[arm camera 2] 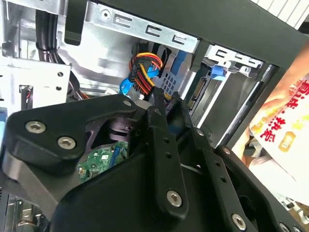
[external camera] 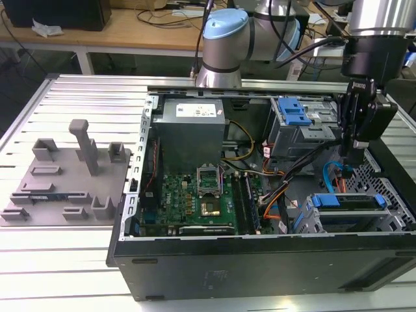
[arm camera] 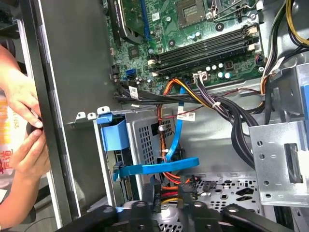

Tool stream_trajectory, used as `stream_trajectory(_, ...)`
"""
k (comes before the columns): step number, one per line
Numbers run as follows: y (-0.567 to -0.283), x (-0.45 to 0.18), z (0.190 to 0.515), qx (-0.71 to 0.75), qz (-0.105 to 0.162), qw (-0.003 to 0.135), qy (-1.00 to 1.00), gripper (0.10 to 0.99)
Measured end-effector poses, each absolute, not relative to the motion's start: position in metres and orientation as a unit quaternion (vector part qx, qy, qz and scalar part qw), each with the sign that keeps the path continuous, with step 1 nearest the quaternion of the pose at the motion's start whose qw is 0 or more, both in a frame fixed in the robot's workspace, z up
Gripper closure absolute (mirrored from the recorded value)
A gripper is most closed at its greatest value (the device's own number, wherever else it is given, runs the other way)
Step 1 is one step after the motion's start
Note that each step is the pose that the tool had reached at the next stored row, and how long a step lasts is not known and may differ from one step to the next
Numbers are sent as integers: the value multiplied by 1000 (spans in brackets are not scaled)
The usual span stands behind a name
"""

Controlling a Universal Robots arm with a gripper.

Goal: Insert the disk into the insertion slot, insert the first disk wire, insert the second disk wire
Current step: 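Insert the first disk wire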

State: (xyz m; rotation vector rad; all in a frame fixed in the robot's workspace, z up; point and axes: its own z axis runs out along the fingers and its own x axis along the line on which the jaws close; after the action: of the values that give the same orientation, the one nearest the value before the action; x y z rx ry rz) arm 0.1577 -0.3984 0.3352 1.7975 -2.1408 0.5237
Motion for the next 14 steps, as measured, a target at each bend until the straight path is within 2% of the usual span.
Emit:
stream_trajectory(3,-398,158,333,625,183,149,-744,808)
stream_trajectory(7,-398,158,333,622,197,160,-740,808)
stream_trajectory(14,-397,158,332,622,198,161,-740,808)
